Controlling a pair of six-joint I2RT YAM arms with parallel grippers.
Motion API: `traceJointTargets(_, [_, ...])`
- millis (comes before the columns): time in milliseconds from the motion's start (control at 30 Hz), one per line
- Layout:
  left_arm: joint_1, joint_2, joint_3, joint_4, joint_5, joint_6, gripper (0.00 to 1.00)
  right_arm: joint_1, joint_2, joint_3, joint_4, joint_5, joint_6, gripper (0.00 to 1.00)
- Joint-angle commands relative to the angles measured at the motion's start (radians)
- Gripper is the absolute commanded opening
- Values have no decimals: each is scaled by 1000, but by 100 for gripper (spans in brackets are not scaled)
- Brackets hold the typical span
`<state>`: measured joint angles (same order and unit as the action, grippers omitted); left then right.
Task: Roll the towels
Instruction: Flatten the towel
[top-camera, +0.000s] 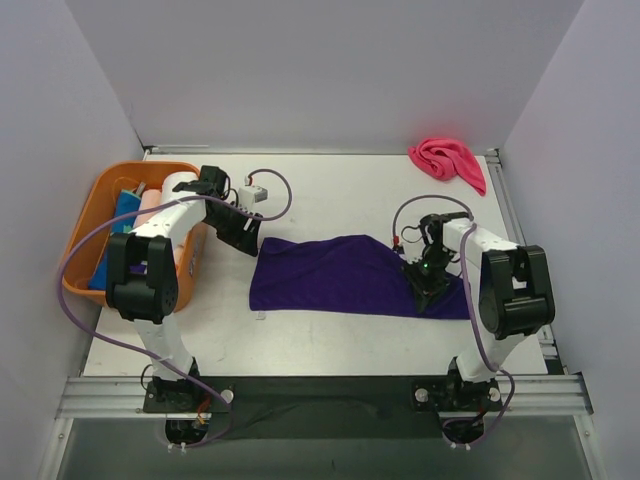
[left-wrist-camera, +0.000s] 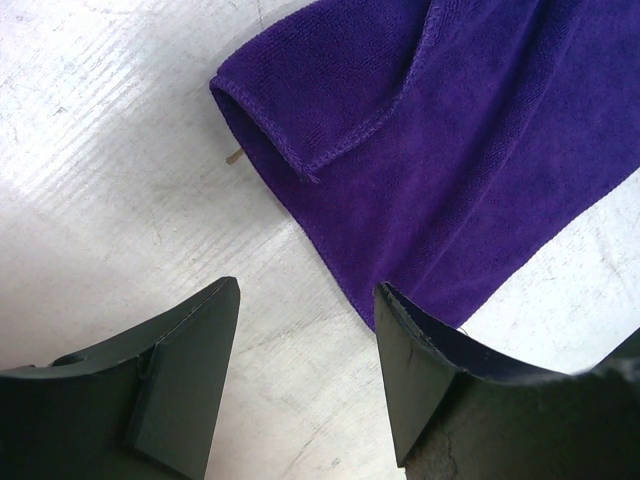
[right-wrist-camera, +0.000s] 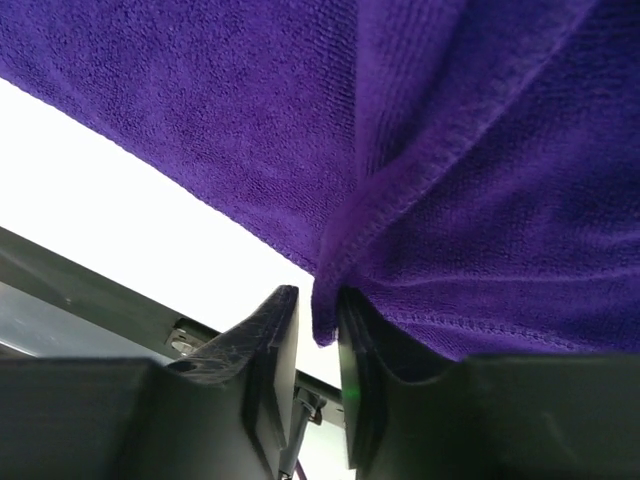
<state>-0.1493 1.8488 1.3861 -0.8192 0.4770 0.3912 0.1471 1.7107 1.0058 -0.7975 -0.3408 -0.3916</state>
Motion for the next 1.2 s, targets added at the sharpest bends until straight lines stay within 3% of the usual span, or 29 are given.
traceJointTargets(0, [7, -7, 5, 5, 29, -6, 67, -7, -51, 7, -66, 13, 2, 16])
traceJointTargets(133, [2, -3, 13, 3, 34, 27, 63, -18, -72, 27, -77, 22, 0, 0])
traceJointTargets(333, [-41, 6, 24, 12, 43, 210, 62, -38, -77, 56, -88, 37, -12, 0])
traceJointTargets(500, [-58, -11, 4, 31, 80, 542, 64, -70, -66, 93, -103, 48, -23, 0])
traceJointTargets(533, [-58, -20, -11, 43, 92, 671, 66, -76, -65, 108, -109, 48, -24, 0])
traceJointTargets(733, [-68, -85, -130, 130, 114, 1015, 68, -103, -48, 151, -131, 37, -33, 0])
traceJointTargets(1000, [-93, -126, -295, 359, 114, 1178, 66, -136, -25, 201, -155, 37, -44, 0])
traceJointTargets(1167, [-102, -132, -349, 500, 104, 1204, 59, -144, -14, 224, -172, 31, -53, 0])
